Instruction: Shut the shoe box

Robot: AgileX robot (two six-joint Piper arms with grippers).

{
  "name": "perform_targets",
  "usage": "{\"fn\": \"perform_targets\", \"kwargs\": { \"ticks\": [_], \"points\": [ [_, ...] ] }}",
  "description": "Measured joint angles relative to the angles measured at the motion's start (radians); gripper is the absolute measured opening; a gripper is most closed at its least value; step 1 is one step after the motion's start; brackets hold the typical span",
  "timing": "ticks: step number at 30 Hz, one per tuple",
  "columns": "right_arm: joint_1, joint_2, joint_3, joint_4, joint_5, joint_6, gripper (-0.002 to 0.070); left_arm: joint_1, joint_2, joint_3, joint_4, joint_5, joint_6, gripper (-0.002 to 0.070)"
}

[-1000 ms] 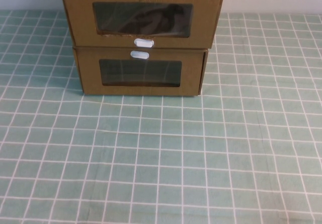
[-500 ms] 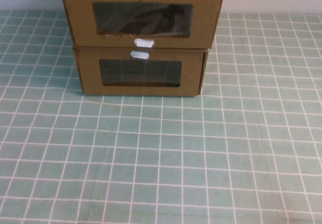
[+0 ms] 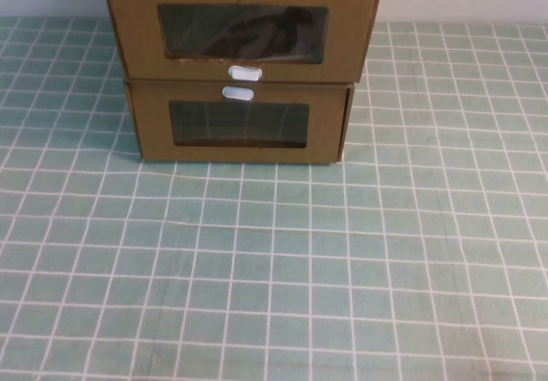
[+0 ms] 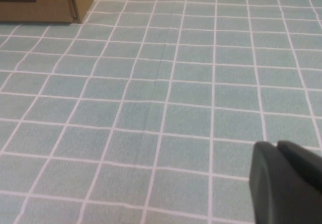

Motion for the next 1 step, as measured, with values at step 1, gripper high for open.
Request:
{"fn": "perform_targets", "kwargs": {
  "ticks": [1],
  "points": [
    [0.0,0.0,0.0,0.0,0.0,0.0,-0.0014,0.0,0.0,0.0,0.0,0.0,0.0,-0.0005]
  ]
}}
